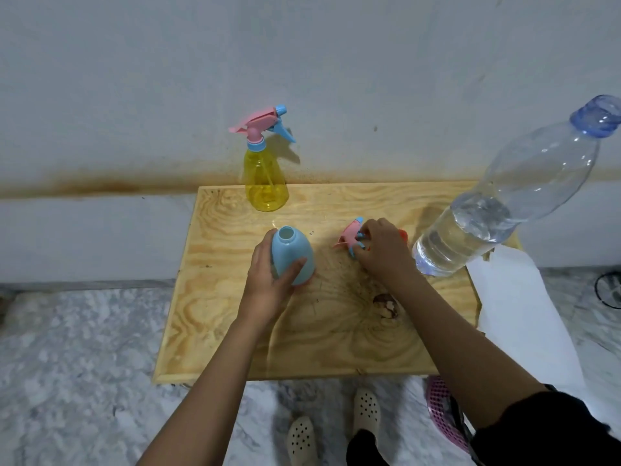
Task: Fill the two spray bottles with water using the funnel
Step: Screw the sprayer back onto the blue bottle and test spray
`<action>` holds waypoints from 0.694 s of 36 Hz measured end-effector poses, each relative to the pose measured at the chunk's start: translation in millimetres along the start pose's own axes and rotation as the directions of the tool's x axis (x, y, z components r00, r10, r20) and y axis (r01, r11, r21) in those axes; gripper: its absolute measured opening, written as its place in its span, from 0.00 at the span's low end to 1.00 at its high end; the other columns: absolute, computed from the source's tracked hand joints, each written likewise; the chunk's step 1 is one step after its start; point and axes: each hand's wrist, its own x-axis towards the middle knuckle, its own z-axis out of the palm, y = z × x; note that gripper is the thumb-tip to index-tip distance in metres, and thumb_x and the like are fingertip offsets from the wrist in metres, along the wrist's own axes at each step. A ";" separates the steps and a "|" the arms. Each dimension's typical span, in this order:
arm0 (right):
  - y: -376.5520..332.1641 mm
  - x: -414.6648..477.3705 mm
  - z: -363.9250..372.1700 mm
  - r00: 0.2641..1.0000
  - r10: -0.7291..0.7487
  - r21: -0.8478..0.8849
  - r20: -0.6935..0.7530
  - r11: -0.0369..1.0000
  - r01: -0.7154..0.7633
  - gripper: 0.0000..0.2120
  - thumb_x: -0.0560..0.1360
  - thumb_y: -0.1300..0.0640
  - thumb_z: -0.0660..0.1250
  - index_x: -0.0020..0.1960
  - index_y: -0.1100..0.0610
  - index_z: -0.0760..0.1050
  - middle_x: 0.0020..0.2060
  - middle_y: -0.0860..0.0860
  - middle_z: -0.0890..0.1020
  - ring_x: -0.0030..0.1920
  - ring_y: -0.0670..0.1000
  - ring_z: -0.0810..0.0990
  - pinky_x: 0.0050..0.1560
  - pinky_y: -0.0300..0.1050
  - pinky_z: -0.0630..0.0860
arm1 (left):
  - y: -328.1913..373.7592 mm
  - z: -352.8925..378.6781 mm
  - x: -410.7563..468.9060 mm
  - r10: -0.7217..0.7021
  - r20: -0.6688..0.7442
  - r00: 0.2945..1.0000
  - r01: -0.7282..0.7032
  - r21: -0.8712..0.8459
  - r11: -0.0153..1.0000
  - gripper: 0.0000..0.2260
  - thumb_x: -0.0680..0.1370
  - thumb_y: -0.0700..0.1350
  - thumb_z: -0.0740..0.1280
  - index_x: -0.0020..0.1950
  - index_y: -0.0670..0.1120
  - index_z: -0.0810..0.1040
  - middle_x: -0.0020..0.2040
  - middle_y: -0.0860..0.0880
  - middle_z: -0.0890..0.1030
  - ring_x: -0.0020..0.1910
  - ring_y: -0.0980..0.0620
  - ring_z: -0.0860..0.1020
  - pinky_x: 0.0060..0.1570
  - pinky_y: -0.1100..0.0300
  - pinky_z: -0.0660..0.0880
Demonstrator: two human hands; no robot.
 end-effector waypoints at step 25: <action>-46.9 14.3 -9.9 0.979 0.203 0.543 0.026 0.819 -0.185 0.11 0.71 0.61 0.71 0.50 0.64 0.76 0.33 0.45 0.73 0.34 0.44 0.71 0.35 0.29 0.67 | -1.2 -0.3 1.1 0.034 0.010 0.999 -0.034 0.036 0.999 0.33 0.72 0.52 0.72 0.74 0.49 0.62 0.68 0.49 0.69 0.64 0.52 0.69 0.59 0.59 0.70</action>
